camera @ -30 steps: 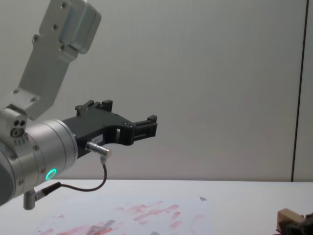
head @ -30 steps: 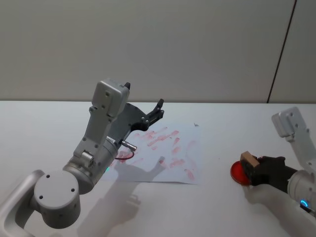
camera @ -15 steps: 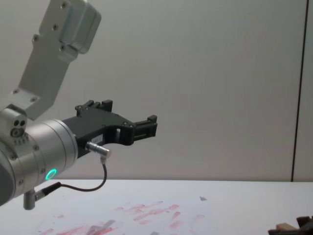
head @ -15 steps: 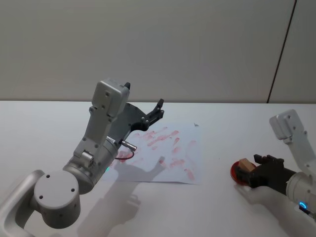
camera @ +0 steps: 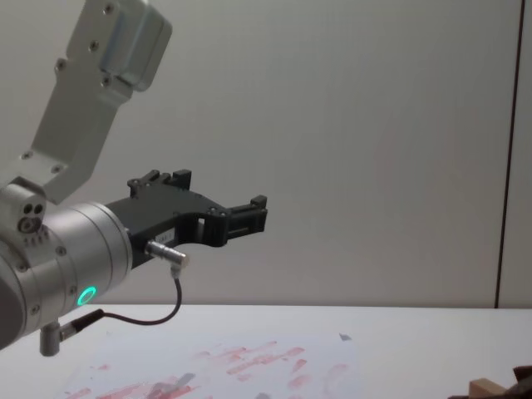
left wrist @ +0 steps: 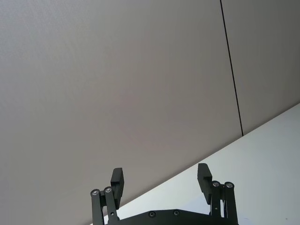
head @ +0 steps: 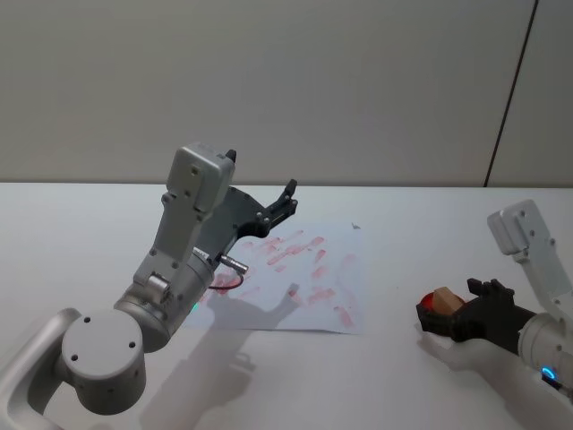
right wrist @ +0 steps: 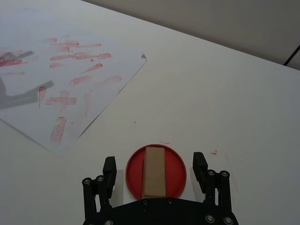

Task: Use the one hand to pick up the stamp and affix it onto the A4 paper.

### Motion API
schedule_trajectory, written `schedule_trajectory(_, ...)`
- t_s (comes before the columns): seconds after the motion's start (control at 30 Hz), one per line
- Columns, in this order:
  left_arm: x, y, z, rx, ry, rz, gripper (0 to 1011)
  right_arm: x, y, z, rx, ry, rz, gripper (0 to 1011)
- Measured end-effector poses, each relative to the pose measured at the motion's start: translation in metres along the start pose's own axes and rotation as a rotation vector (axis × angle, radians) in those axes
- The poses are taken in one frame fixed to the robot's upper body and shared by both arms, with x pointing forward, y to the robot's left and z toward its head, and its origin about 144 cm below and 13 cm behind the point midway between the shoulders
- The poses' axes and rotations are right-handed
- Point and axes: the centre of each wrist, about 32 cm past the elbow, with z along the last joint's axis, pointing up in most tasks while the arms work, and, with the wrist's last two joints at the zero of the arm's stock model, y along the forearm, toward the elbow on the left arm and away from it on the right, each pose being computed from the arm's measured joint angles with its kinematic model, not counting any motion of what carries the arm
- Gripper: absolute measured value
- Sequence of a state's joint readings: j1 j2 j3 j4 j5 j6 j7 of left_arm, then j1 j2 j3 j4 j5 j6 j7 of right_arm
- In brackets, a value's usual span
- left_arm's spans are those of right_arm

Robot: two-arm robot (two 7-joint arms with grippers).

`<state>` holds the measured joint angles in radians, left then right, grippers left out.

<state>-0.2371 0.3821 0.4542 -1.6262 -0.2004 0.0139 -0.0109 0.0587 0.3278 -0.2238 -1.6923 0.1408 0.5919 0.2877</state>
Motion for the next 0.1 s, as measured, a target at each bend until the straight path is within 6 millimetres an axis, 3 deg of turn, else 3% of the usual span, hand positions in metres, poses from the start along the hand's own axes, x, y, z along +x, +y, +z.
schedule_trajectory(0.1, 0.0, 0.0, 0.0, 0.0, 0.0, 0.0, 1003, -0.0001, 0.0001, -0.0001, 0.0, 0.0, 0.0, 1001)
